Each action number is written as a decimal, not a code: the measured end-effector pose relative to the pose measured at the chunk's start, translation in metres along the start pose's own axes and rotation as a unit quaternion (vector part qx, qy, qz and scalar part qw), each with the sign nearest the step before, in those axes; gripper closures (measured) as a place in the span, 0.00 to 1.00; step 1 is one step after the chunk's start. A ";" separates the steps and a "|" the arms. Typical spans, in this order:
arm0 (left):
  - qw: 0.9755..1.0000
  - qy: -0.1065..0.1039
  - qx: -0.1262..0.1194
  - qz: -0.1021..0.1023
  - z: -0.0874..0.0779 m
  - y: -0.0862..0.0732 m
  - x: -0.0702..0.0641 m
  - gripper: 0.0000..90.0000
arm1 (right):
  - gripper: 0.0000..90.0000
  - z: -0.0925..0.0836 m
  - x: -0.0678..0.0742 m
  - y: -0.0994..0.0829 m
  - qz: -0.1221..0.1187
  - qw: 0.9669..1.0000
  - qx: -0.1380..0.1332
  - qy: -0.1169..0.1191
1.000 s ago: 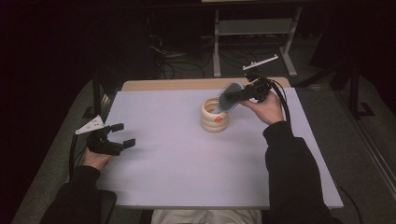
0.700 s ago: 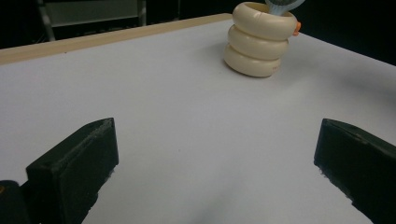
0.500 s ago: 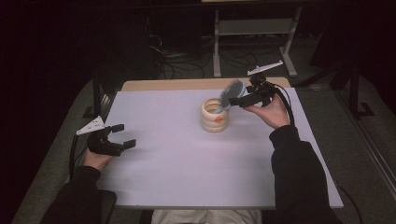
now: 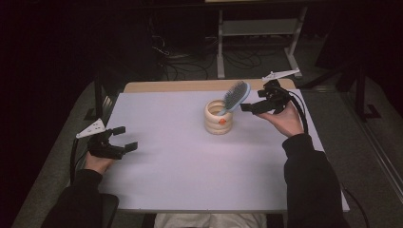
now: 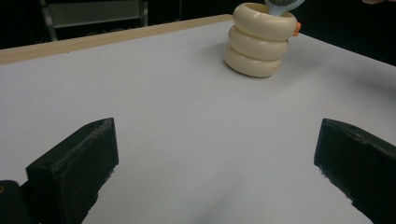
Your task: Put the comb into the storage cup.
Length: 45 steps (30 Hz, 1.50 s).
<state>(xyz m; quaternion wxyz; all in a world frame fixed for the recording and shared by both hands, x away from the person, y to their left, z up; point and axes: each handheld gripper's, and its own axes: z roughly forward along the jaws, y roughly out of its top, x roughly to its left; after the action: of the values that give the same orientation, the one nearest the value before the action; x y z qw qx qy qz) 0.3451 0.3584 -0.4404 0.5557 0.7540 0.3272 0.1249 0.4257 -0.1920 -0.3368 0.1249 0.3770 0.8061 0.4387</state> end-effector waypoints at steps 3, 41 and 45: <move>1.000 0.000 0.000 0.000 0.000 0.000 0.000 0.00 | 0.00 -0.003 -0.002 -0.005 0.001 1.000 0.002 -0.001; 1.000 0.016 -0.012 0.001 -0.004 0.002 -0.002 0.00 | 0.00 -0.048 -0.007 -0.072 0.012 0.999 -0.028 -0.025; 1.000 0.017 -0.015 0.000 -0.006 0.002 -0.003 0.00 | 0.00 -0.052 0.000 -0.078 0.004 0.999 -0.029 -0.025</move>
<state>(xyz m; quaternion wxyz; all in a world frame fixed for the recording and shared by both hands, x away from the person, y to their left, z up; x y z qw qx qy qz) 0.3403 0.3607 -0.4365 0.5613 0.7432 0.3347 0.1430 0.3593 -0.2493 -0.3687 0.1542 0.3870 0.7881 0.4531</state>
